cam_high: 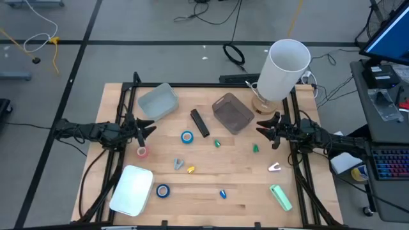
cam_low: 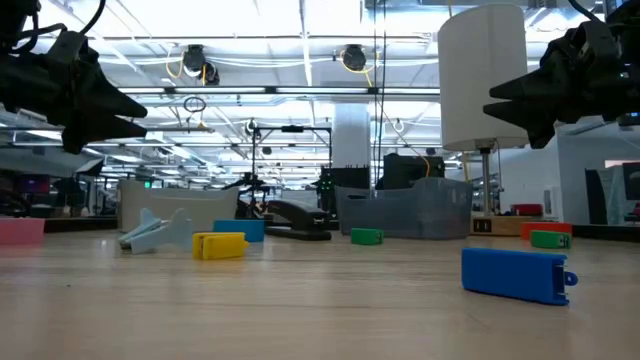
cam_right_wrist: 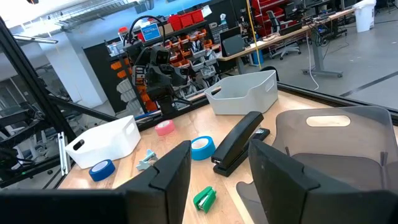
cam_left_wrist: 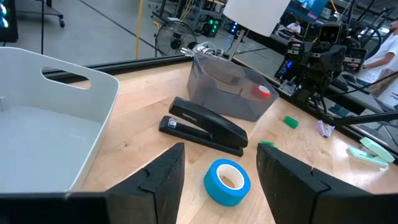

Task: Pick and place Stapler, Stapler remover, tape

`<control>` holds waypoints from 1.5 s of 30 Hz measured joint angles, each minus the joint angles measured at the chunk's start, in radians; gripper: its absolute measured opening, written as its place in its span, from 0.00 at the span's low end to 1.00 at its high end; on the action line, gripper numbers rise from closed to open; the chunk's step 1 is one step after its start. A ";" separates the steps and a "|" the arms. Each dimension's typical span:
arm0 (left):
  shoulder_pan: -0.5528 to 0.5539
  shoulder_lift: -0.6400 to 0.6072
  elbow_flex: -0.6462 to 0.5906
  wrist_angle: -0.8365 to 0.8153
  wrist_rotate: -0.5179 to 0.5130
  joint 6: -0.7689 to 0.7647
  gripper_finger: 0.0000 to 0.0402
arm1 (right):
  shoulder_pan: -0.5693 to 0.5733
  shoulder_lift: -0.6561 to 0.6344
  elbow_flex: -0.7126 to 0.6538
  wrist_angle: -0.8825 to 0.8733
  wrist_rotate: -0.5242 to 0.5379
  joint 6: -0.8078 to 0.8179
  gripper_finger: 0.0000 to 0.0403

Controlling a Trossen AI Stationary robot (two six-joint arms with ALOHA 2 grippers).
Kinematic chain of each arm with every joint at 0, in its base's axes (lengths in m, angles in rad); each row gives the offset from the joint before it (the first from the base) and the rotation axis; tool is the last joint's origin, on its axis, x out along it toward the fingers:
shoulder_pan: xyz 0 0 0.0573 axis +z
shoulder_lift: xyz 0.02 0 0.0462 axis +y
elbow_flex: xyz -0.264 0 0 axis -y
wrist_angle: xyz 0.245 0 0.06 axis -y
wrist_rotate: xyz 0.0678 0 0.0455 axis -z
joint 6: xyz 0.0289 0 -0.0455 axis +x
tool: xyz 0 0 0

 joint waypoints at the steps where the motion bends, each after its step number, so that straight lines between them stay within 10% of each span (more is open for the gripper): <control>1: 0.000 0.000 0.000 0.000 0.000 0.000 0.50 | 0.000 0.000 0.000 0.000 0.000 0.000 0.39; 45: 0.000 0.000 0.000 0.000 0.000 0.000 0.50 | 0.000 0.000 -0.001 0.021 0.000 0.000 0.39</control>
